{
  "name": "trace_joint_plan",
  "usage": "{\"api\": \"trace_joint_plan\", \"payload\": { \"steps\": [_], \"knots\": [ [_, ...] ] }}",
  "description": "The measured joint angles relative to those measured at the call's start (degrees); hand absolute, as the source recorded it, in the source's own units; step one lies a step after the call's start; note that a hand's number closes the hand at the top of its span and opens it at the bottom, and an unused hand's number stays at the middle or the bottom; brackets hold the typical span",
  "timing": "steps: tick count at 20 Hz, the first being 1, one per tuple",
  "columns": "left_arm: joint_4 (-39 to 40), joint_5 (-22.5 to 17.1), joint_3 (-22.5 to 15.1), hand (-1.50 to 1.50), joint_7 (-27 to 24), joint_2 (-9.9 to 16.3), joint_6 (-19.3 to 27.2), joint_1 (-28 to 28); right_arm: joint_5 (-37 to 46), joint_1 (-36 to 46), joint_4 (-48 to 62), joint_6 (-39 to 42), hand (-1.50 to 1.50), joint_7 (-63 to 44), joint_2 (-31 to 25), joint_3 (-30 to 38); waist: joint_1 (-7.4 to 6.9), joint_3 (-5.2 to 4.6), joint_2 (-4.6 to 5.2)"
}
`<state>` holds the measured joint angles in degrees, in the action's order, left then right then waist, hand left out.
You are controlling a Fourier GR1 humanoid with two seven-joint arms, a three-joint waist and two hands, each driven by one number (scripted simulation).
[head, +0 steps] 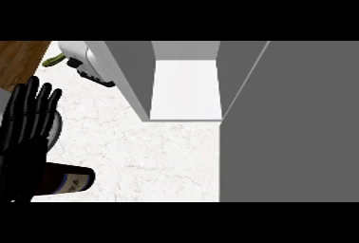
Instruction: Pick up the wine, place it into the cabinet and close the cabinet
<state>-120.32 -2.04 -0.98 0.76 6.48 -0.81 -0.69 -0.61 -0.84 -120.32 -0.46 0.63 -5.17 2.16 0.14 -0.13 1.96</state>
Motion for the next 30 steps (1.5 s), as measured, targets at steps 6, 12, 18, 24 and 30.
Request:
{"api": "trace_joint_plan", "payload": {
  "steps": [6, 12, 18, 24, 30],
  "knots": [
    [-6.1, -10.2, 8.2, -1.50, -4.0, 3.8, -7.5, -11.6, 1.7, -5.8, -4.8, 0.7, -1.50, -0.4, 1.2, -3.8, -0.78, 0.05, -1.79],
    [-10.0, -26.9, 13.6, -1.50, 1.7, 3.9, -10.8, -20.1, -3.1, -8.3, -11.8, 6.2, -1.50, -7.7, -1.5, -8.4, -1.23, 0.05, -2.27],
    [-13.2, -33.9, 20.1, -1.50, 7.5, 5.8, -11.6, -25.3, -6.1, -6.3, -19.7, 5.9, -1.50, -18.0, -3.1, -8.7, -1.09, 0.09, -2.28],
    [-13.7, -35.7, 23.1, -1.50, 11.5, 6.5, -10.2, -25.4, -6.0, -1.2, -20.6, 3.7, -1.50, -24.9, -3.6, -9.1, -1.05, 0.11, -2.30],
    [-14.0, -37.0, 24.5, -1.50, 16.2, 7.6, -7.5, -23.9, -5.6, 4.7, -21.3, 0.5, -1.50, -31.8, -3.7, -9.5, -1.05, 0.12, -2.41]
  ]
}}
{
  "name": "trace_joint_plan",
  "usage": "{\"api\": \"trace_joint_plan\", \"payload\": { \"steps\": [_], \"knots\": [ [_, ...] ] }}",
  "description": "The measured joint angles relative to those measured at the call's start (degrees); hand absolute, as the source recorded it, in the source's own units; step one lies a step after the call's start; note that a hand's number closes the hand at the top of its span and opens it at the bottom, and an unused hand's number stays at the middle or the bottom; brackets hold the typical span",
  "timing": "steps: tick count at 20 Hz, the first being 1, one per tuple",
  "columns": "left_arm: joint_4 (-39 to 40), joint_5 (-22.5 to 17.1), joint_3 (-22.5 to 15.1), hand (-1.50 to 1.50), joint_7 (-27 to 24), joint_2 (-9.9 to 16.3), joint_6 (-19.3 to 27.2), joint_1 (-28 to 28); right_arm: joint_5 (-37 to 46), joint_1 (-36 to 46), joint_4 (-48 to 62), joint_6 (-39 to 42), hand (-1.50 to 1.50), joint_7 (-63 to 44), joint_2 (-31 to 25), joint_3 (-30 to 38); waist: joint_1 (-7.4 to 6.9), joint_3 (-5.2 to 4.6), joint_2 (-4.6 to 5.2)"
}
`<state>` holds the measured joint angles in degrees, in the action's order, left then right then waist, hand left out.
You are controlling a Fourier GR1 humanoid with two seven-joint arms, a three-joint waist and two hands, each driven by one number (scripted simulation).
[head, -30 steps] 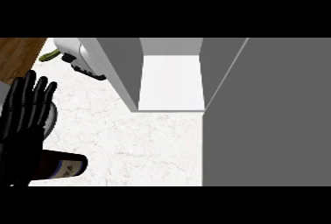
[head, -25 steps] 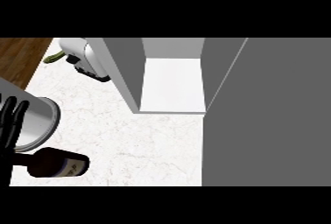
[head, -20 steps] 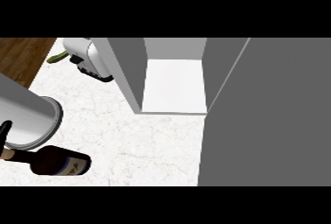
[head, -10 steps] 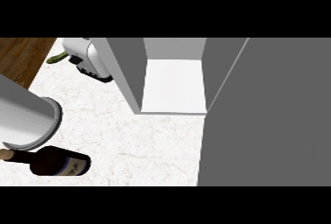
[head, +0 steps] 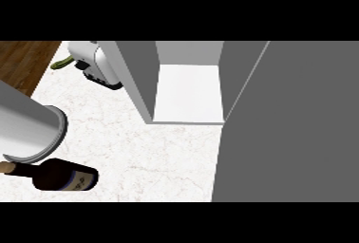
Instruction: Pick up the wine, place it into the cabinet and close the cabinet
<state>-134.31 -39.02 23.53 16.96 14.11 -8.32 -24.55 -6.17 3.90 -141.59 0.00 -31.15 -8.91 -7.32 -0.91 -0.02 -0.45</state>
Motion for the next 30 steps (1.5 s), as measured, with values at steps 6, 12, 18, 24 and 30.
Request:
{"api": "trace_joint_plan", "payload": {
  "steps": [6, 12, 18, 24, 30],
  "knots": [
    [0.1, -1.0, 0.9, -1.50, 3.0, 0.8, 2.1, 3.0, 0.7, 6.7, -0.4, -2.6, -1.50, -6.7, -0.9, 0.7, 0.31, 0.01, 0.03],
    [0.4, -1.6, 0.7, -1.50, 6.2, 1.1, 5.2, 6.4, 1.3, 12.7, -0.9, -5.3, -1.50, -13.3, -1.6, 1.3, 0.67, 0.00, 0.07],
    [0.9, -2.0, 3.3, -1.50, 7.2, 1.2, 6.1, 8.2, 1.5, 18.5, -1.2, -6.8, -1.50, -19.3, -2.8, 2.8, 0.71, 0.00, 0.10],
    [2.3, -1.8, 3.8, -1.50, 6.1, 0.3, 5.4, 9.2, 1.2, 22.6, -1.5, -6.8, -1.50, -23.3, -4.7, 5.8, 0.97, 0.00, 0.16],
    [4.7, 2.9, 1.9, -1.50, 2.0, -3.2, 1.4, 7.2, 1.2, 25.4, -1.3, -7.4, -1.50, -25.2, -4.9, 6.5, 1.06, -0.01, 0.23]
  ]
}}
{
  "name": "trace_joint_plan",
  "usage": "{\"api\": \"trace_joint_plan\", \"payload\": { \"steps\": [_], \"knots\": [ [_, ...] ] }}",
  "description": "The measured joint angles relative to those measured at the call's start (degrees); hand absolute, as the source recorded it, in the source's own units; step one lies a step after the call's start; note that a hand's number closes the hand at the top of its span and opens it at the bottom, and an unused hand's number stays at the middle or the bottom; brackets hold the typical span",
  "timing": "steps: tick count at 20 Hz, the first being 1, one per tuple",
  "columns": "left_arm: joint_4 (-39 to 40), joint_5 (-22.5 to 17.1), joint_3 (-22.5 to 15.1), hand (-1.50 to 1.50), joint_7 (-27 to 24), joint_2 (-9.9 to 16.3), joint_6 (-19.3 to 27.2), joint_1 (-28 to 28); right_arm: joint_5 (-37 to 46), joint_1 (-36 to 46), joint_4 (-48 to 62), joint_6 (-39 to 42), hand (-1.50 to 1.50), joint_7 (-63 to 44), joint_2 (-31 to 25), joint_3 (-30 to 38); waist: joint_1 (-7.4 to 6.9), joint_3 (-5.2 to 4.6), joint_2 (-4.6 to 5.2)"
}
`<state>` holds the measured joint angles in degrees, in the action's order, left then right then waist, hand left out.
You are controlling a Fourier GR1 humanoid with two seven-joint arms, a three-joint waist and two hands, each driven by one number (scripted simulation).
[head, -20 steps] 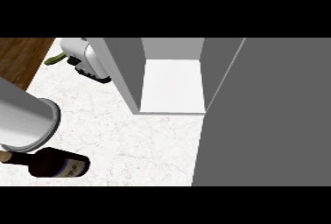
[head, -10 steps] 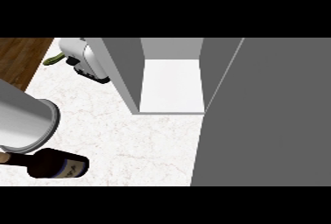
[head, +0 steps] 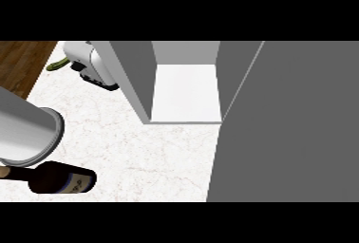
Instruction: Pick up the wine, place it into the cabinet and close the cabinet
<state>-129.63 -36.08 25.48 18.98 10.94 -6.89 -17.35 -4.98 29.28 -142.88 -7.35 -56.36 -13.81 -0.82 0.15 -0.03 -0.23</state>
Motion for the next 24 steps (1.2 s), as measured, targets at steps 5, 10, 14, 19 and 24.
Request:
{"api": "trace_joint_plan", "payload": {
  "steps": [5, 10, 14, 19, 24],
  "knots": [
    [3.3, 3.0, -0.3, -1.50, -3.1, -1.8, -4.2, -2.0, 0.2, 2.4, 0.2, -0.5, -1.50, -1.1, 0.0, 0.1, -0.10, -0.01, 0.01],
    [8.6, 8.5, -2.1, -1.50, -7.7, -5.1, -6.5, -2.7, 0.1, 2.9, 0.3, -0.6, -1.50, -1.6, -0.1, 0.6, 0.01, 0.00, 0.05],
    [14.5, 10.4, -1.3, -1.50, -11.6, -5.3, -9.1, -1.9, 0.2, 3.3, 0.5, -0.6, -1.50, -1.4, 0.1, 0.1, -0.01, -0.01, 0.07],
    [20.2, 12.9, -1.3, -1.50, -16.9, -6.7, -12.2, -2.6, 0.1, 4.3, 0.4, -0.8, -1.50, -2.0, 0.1, 0.5, 0.00, -0.01, 0.04],
    [27.2, 16.8, -1.8, -1.50, -22.6, -7.5, -14.4, -1.7, 0.3, 4.2, 0.4, -1.0, -1.50, -1.8, 0.3, -0.4, 0.06, -0.01, 0.06]
  ]
}}
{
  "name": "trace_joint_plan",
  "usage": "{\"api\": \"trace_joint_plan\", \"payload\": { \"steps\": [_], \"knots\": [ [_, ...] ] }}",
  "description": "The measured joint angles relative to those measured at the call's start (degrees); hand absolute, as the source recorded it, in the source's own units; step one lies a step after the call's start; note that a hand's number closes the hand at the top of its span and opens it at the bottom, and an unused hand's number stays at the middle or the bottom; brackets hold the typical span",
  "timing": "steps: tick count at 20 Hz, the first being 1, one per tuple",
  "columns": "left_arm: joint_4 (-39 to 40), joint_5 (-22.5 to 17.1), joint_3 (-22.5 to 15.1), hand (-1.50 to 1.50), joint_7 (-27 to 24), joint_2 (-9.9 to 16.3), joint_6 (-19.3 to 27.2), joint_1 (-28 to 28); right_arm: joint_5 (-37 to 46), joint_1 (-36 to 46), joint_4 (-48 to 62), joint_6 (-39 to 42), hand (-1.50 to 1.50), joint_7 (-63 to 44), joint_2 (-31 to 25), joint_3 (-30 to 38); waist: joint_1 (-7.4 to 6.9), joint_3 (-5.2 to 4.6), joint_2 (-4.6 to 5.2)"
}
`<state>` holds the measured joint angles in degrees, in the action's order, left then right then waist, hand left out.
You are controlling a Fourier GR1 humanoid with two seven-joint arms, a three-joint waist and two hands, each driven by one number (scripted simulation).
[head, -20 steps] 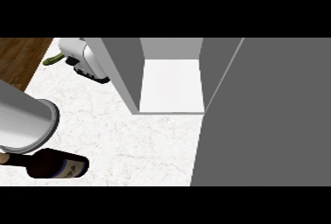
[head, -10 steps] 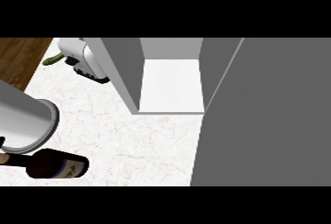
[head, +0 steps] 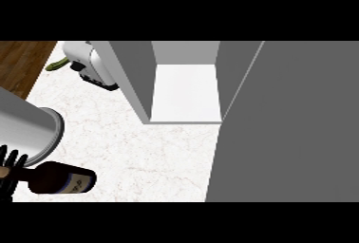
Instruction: Pick up the wine, place it into the cabinet and close the cabinet
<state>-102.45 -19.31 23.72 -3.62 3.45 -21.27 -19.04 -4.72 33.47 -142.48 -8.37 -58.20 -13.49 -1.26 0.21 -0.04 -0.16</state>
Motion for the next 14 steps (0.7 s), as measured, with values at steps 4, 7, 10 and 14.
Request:
{"api": "trace_joint_plan", "payload": {
  "steps": [4, 7, 10, 14],
  "knots": [
    [5.9, 1.9, 0.3, -1.50, -4.5, -0.1, -2.2, 0.2, 0.3, 0.6, -0.1, -0.4, -1.50, -0.2, 0.1, -1.2, 0.01, -0.01, -0.02],
    [11.5, 3.6, 0.7, -1.50, -7.3, 0.4, -2.3, 2.2, 0.3, 2.1, 0.0, -0.6, -1.50, -0.7, -0.2, -0.7, 0.08, -0.01, -0.01],
    [14.1, 4.6, 0.8, -1.50, -9.3, 0.5, -2.9, 2.2, 0.3, 2.5, 0.1, -0.7, -1.50, -0.7, -0.4, -0.4, 0.00, 0.00, -0.01],
    [19.7, 6.4, 0.8, -1.50, -12.5, 0.7, -3.2, 4.1, 0.2, 4.2, 0.0, -0.9, -1.50, -1.7, -1.2, 0.0, 0.12, -0.01, -0.03]
  ]
}}
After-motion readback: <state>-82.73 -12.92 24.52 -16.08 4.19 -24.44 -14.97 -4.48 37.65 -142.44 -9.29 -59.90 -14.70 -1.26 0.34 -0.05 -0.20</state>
